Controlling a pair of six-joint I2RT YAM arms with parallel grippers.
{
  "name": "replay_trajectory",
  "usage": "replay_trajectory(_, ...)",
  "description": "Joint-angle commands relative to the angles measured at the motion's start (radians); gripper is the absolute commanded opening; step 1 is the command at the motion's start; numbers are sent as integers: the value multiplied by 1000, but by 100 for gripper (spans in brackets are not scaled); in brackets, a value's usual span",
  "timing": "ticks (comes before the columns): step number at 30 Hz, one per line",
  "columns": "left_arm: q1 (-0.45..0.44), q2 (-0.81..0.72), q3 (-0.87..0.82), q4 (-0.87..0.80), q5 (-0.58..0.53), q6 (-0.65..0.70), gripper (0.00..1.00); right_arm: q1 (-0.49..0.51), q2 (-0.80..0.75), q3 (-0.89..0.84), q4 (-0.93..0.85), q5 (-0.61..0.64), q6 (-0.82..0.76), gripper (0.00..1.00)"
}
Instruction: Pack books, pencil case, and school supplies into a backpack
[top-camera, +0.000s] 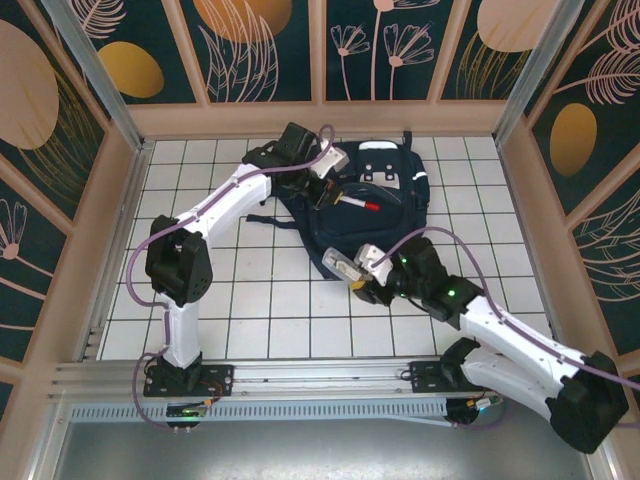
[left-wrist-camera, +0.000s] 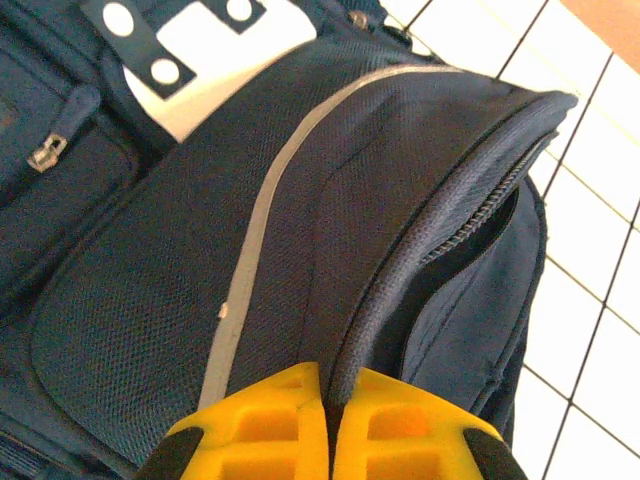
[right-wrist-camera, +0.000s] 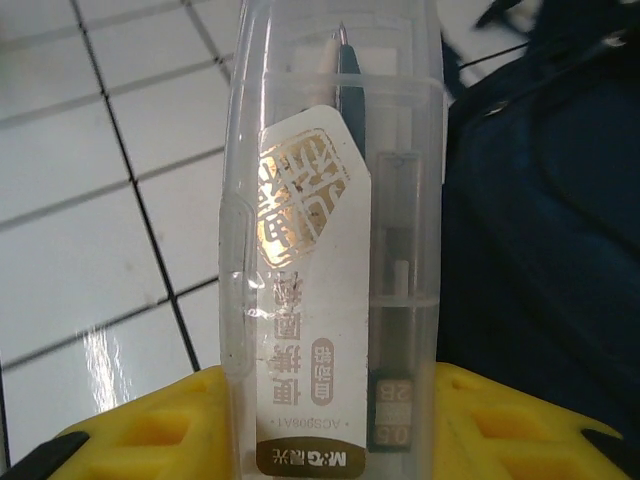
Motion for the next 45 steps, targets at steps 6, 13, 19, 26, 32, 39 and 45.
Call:
replay_trajectory(6,7,-16,118,-12,71,-89,0,-17,-162,-65,140,113,444,33)
replay_trajectory(13,7,-19,48,47,114,-132,0,-23,-171,-66,164,223,747,30)
replay_trajectory(19,3,-75,-73,159,170,-220,0,-50,-14,9,155,378,1281,25)
replay_trajectory(26,2,-213,-288,392,231,-335,0,-58,237,115,205,425,1797,21)
replay_trajectory(32,-10,-212,-321,381,297,-333,0,-88,462,299,79,397,2015,22)
replay_trajectory(39,-17,-209,-334,365,297,-311,0,-98,607,422,23,377,2068,55)
replay_trajectory(45,-15,-187,-300,333,289,-287,0,-106,480,376,-29,401,2079,72)
